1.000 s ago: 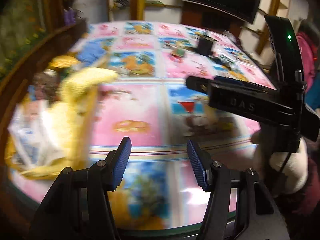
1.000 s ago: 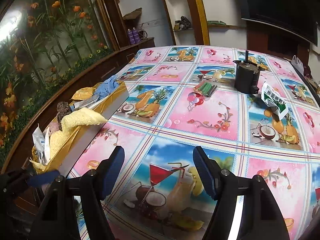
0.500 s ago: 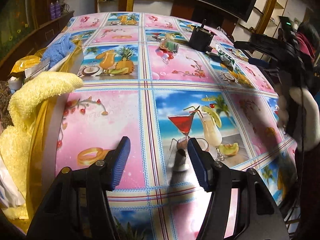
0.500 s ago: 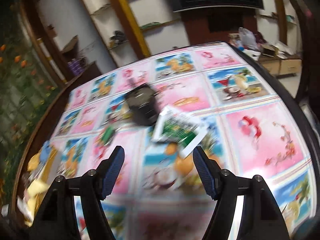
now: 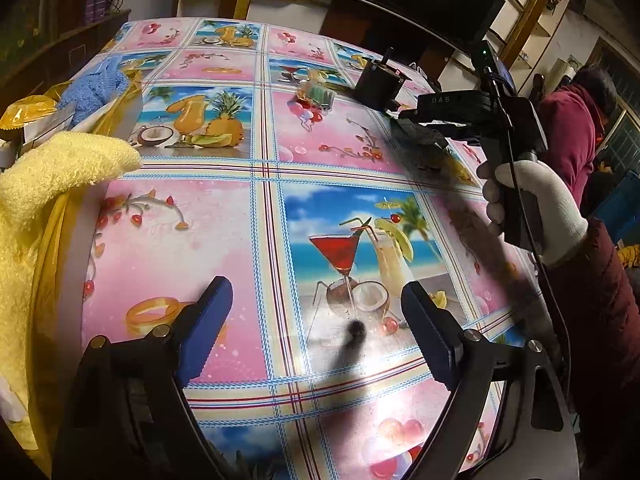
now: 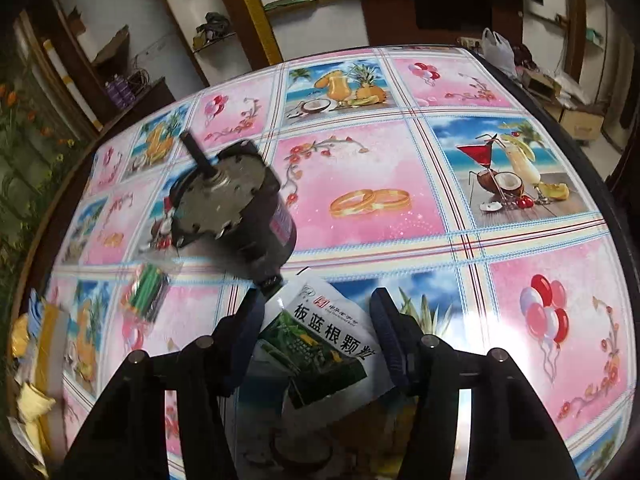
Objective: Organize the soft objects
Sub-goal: 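Grasp the green-white sachet with the right gripper while the left grasps the green sticks bag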
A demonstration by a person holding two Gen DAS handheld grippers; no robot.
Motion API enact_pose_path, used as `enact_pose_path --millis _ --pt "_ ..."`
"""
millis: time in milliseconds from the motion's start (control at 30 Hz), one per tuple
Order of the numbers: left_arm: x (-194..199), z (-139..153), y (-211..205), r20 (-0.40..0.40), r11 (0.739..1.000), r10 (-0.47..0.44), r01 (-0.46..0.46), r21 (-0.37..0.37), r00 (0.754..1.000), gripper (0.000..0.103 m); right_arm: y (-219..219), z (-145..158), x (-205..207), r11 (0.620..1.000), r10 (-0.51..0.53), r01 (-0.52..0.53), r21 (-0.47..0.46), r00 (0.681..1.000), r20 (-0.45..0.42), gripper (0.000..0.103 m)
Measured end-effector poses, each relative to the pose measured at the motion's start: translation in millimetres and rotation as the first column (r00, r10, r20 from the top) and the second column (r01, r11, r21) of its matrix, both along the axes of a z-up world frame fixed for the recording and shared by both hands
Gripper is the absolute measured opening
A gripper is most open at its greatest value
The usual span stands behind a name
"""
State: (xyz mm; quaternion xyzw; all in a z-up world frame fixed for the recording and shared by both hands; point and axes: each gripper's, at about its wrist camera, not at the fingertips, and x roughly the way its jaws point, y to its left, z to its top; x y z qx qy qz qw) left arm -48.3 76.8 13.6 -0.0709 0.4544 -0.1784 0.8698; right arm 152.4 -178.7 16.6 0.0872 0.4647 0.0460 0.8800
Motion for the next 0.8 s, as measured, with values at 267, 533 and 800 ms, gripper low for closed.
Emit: enact_pose_path --millis 267,533,800 --pt "3 2 5 -0.029 0.998 -0.032 0.03 -0.047 0.999 0.095 59 1 -91 0.959 0.252 -0.257 -0.119 0.966 -0.055 0.044" --pt "67 60 -23 0.007 0.999 -0.002 0.001 0.053 1.0 0.091 -12 21 -112 0.959 0.14 -0.169 0.226 0.98 0.139 0.055" --pt "200 37 -67 0.04 0.979 0.093 -0.098 0.177 0.995 0.091 -55 18 -113 0.946 -0.061 0.017 0.324 0.99 0.125 0.057"
